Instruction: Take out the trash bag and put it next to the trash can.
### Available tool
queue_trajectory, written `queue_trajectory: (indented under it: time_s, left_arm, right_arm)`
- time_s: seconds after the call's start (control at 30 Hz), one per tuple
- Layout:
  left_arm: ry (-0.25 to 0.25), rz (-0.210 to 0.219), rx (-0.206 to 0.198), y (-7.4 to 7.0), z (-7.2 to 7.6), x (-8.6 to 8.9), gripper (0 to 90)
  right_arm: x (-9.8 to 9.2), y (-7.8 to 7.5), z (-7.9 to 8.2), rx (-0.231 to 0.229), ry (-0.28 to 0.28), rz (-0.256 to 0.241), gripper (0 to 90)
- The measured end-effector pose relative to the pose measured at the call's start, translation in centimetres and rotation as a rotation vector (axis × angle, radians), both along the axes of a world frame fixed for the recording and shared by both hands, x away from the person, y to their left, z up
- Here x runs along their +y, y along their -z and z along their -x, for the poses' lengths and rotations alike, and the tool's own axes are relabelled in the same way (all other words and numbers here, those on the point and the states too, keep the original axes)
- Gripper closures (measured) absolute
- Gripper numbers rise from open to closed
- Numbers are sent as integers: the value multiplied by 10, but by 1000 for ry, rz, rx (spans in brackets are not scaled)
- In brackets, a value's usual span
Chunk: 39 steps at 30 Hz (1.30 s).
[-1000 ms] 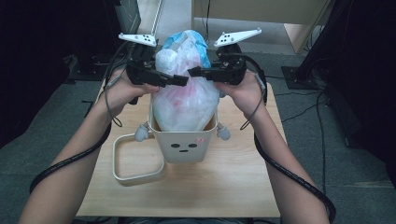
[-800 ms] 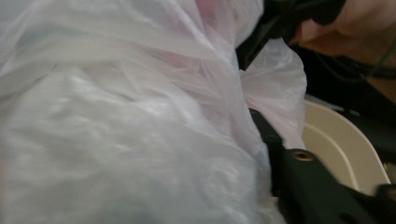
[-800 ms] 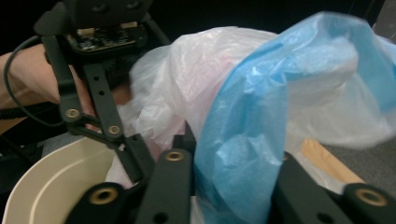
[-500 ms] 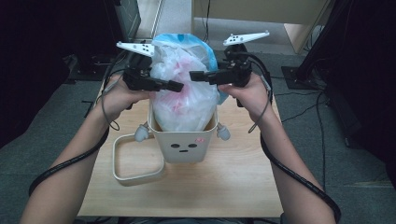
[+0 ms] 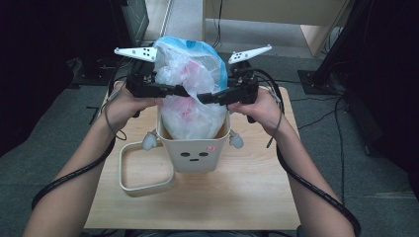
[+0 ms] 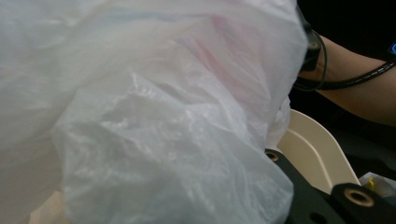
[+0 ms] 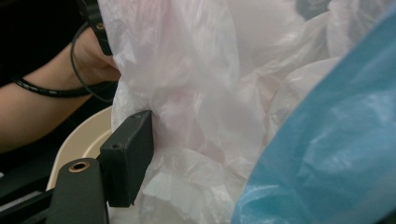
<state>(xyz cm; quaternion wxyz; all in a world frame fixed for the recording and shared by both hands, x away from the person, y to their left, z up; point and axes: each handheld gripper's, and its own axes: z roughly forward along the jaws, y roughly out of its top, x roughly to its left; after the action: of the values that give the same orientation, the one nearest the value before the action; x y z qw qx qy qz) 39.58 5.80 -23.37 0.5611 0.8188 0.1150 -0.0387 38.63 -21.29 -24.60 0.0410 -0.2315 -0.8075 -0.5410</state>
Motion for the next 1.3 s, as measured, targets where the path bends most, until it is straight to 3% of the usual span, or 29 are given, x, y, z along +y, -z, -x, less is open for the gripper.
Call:
queue_trajectory:
  time_s: [0.17,0.27,0.37,0.47,0.6,0.73,0.83,0.93,1.3]
  left_arm:
    - [-5,-12,7,-4,-2,-2,865]
    - [-23,-39,9,-5,-1,-5,859]
    - [-40,-29,22,-7,-3,-6,842]
    - [-53,-34,41,-8,-4,-7,806]
    - [-66,-43,49,-9,-4,-4,739]
    - [-97,-59,41,-11,-4,1,581]
    - [-106,-59,63,-12,-3,5,451]
    - [-113,-59,71,-14,-1,11,380]
    - [-138,-39,111,-21,1,40,304]
  right_arm:
    - [7,0,-3,-21,-9,10,315]
    - [9,-2,-1,-61,-24,58,527]
    - [11,-2,2,-96,-41,107,748]
    - [14,0,3,-87,-20,143,830]
    - [11,-2,1,-56,9,138,861]
    - [3,-7,0,-32,34,120,869]
    - [-4,-14,-1,-26,50,93,870]
    - [-7,-20,0,-33,57,84,871]
    - [-17,-45,3,-73,102,48,871]
